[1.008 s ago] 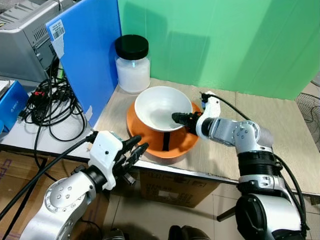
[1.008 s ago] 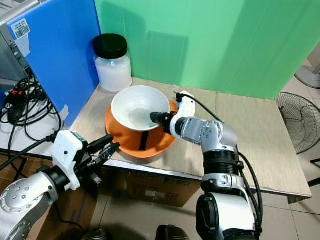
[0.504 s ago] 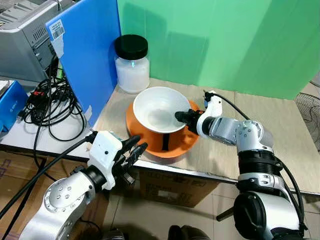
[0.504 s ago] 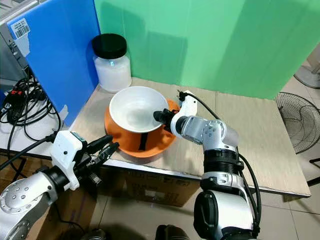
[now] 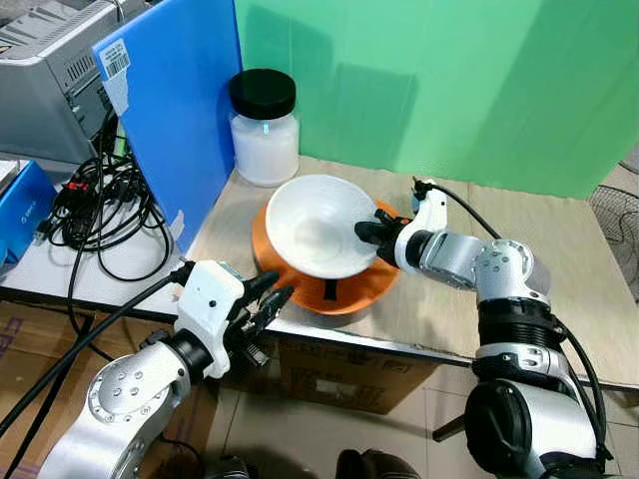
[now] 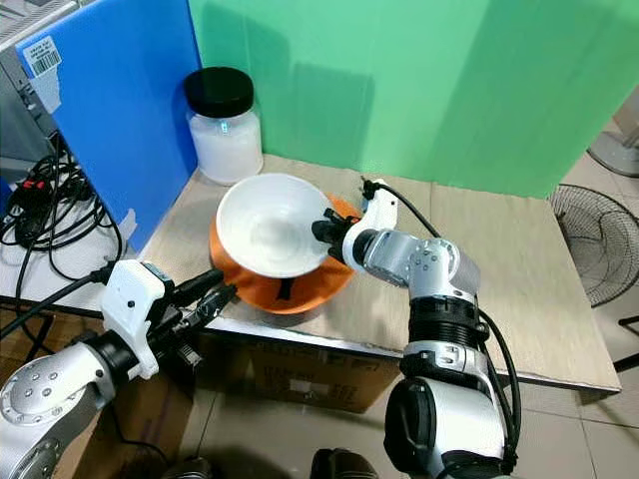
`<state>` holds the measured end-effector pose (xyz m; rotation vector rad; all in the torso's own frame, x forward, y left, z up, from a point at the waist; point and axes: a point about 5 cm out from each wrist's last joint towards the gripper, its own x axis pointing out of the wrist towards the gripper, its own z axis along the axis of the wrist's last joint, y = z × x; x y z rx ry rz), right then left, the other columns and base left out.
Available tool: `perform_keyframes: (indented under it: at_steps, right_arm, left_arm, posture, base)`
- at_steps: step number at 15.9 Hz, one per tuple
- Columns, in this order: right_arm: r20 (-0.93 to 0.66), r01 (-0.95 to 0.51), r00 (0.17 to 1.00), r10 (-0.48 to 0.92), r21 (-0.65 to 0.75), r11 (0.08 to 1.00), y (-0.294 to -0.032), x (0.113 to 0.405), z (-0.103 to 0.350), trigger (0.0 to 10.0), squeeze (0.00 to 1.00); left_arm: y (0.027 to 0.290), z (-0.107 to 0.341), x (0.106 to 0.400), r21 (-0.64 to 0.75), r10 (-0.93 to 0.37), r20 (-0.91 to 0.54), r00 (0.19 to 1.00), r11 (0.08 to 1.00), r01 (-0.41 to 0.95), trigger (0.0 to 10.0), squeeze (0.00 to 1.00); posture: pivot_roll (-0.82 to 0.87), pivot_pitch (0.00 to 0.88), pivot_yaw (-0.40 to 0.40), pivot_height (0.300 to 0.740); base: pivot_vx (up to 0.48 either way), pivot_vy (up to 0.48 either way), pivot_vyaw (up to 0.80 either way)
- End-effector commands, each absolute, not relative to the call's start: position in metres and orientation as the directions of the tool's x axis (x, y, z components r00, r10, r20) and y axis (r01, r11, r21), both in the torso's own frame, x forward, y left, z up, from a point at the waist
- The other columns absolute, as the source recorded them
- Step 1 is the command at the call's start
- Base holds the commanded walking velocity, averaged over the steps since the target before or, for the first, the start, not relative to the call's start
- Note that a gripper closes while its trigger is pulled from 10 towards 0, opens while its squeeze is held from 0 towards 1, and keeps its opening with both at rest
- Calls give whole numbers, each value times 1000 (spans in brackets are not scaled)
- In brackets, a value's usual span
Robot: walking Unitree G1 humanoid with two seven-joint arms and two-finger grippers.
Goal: Setting the table
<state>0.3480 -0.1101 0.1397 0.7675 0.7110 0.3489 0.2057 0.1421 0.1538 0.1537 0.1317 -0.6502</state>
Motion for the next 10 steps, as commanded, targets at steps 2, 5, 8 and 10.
perform_keyframes:
  at_steps: [2,5,8,10]
  right_arm:
    - [-379,-46,764,522,775,630,-120,349,153,0,0]
    - [-309,-101,796,520,780,618,-131,345,167,0,0]
    - [-155,-253,848,507,722,644,-155,330,194,10000,0]
    - [-110,-294,892,438,594,748,-176,316,195,10000,0]
  left_arm:
    - [140,157,207,120,-599,-165,783,776,619,10000,0]
    - [139,158,208,127,-597,-156,787,778,615,10000,0]
    - [142,159,213,161,-502,-124,856,841,517,10000,0]
    - [143,161,221,145,-367,-62,928,917,372,10000,0]
  posture:
    - [-16,64,-24,740]
    - [-13,57,-15,740]
    - [-15,52,-5,740]
    - [-18,49,1,740]
  base:
    - [0,0,0]
    - [0,0,0]
    - [0,0,0]
    - [0,0,-400]
